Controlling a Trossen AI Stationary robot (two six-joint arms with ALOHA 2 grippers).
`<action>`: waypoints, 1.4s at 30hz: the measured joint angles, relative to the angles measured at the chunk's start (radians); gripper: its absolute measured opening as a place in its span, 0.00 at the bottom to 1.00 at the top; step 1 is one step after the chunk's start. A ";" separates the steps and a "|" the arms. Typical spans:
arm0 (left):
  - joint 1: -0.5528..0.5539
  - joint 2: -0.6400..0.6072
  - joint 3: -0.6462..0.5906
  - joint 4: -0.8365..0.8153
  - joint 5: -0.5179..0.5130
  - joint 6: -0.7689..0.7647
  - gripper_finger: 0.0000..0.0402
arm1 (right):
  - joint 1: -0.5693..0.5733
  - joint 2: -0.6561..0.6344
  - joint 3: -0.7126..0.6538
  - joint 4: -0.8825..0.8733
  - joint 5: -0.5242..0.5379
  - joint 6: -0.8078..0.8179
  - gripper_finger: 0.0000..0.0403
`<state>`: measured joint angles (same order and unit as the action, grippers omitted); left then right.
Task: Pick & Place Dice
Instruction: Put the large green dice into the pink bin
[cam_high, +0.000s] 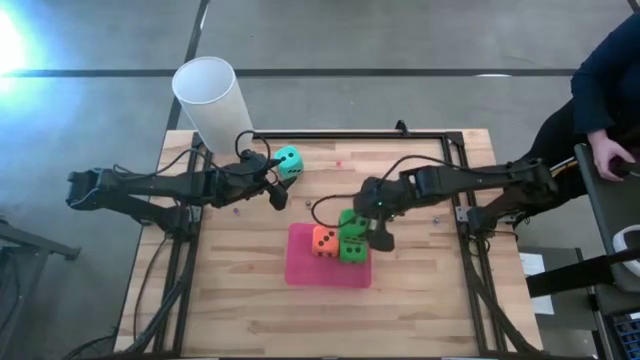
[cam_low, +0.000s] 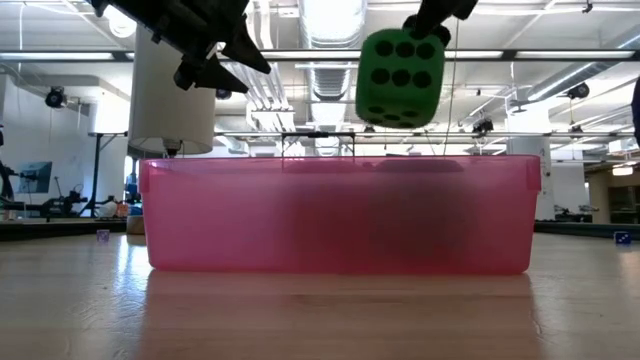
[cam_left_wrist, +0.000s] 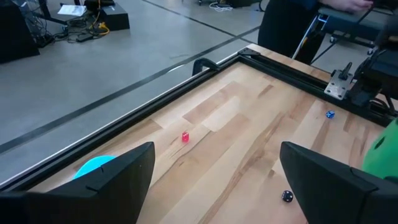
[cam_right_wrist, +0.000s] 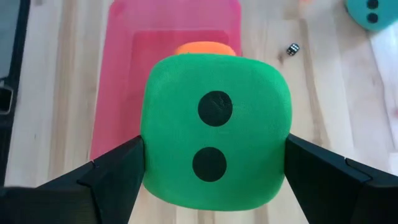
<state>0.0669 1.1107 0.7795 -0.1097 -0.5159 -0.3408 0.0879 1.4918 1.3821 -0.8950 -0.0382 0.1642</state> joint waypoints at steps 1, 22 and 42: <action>0.000 0.000 0.000 0.000 0.000 0.000 0.88 | 0.005 0.011 -0.001 -0.003 0.000 0.012 0.85; 0.000 0.000 0.000 -0.025 0.000 0.000 0.88 | 0.017 0.070 -0.002 -0.007 -0.002 0.008 0.85; 0.000 0.000 0.000 -0.023 0.000 0.000 0.87 | 0.018 0.070 -0.002 -0.013 0.015 -0.006 0.90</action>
<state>0.0666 1.1107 0.7795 -0.1329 -0.5156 -0.3408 0.1055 1.5616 1.3804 -0.9085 -0.0231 0.1585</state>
